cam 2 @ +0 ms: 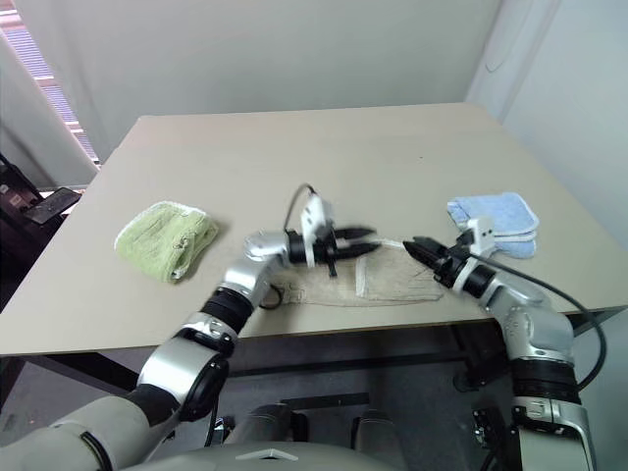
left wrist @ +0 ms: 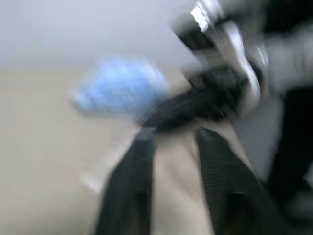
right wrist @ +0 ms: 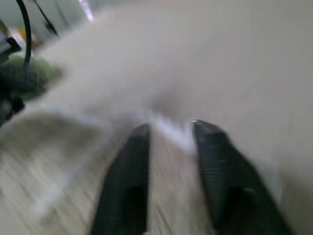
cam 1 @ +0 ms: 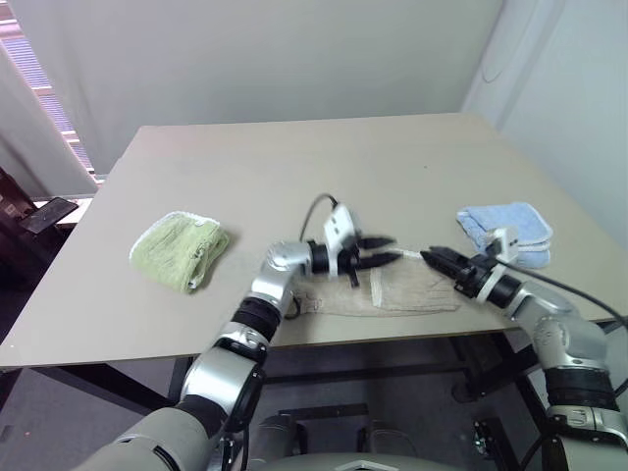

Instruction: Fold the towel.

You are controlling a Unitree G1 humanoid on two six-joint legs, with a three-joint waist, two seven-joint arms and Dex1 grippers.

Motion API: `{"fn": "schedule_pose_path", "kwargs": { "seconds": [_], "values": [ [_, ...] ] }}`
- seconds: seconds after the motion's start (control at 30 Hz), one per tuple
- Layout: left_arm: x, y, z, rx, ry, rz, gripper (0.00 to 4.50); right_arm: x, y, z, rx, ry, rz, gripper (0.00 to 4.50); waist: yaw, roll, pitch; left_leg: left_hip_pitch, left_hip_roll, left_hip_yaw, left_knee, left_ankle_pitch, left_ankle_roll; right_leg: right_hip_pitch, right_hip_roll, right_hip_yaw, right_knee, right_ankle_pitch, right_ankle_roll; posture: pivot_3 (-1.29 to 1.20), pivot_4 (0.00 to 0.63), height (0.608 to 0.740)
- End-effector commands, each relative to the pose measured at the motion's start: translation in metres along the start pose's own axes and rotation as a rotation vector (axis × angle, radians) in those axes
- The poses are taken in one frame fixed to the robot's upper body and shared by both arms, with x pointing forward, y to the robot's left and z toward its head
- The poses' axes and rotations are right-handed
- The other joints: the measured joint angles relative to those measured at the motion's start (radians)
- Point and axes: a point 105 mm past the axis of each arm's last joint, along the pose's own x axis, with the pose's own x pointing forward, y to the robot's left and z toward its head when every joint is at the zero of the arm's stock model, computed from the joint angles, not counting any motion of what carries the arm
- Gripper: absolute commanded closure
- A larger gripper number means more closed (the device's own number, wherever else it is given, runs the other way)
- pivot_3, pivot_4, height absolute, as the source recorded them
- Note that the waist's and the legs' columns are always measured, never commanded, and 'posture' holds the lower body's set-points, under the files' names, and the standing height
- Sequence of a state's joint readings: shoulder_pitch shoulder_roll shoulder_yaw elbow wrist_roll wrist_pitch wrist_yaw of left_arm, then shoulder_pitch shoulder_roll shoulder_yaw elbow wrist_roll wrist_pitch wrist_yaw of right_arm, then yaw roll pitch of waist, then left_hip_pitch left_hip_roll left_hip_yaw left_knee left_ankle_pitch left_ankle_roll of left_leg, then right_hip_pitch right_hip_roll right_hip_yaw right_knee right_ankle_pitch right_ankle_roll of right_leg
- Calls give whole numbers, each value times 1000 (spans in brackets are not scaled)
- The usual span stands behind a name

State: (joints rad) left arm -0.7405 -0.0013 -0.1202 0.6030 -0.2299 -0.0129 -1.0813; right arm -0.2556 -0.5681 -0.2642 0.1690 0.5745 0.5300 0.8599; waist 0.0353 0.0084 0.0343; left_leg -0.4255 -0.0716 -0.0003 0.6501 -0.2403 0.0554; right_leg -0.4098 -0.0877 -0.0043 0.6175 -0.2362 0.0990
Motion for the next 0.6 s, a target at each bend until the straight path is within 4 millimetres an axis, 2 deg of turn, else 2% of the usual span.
{"fn": "schedule_pose_path", "kwargs": {
  "seconds": [0.03,0.1,0.2,0.33,0.4,0.5,0.6],
  "values": [
    [-29,4,37,-90,-66,66,1790,1,21,25,-34,-29,91,1773,-2,1,-1,1,0,0,0,0,0,0,0,0,0,0,0,0,0,736],
    [-59,5,49,-142,-53,117,989,1,38,29,-59,4,165,980,-1,2,-1,1,0,-1,-1,0,0,0,0,0,1,0,0,0,0,736],
    [-98,1,50,-219,35,175,23,2,56,33,-62,32,247,15,-3,2,-1,1,0,-1,-1,0,0,-1,1,0,4,0,0,0,0,736],
    [-140,-4,42,-403,133,265,23,9,62,36,-79,47,259,15,5,2,0,5,0,-2,0,0,-1,2,1,0,2,-2,-4,0,0,736],
    [-154,-5,34,-472,188,322,23,12,64,40,-72,37,266,15,4,1,0,8,-1,-1,0,0,-1,4,0,0,-1,-2,-4,0,0,736],
    [-170,-9,24,-619,228,396,23,16,64,42,-61,40,267,15,4,1,0,8,-1,-1,0,0,-1,5,0,0,-1,-2,-4,0,0,736],
    [-179,-11,0,-917,215,543,23,18,60,38,-43,82,249,15,6,0,0,9,-1,-2,-1,0,-1,4,1,0,0,-2,-4,0,0,736]
  ]
}}
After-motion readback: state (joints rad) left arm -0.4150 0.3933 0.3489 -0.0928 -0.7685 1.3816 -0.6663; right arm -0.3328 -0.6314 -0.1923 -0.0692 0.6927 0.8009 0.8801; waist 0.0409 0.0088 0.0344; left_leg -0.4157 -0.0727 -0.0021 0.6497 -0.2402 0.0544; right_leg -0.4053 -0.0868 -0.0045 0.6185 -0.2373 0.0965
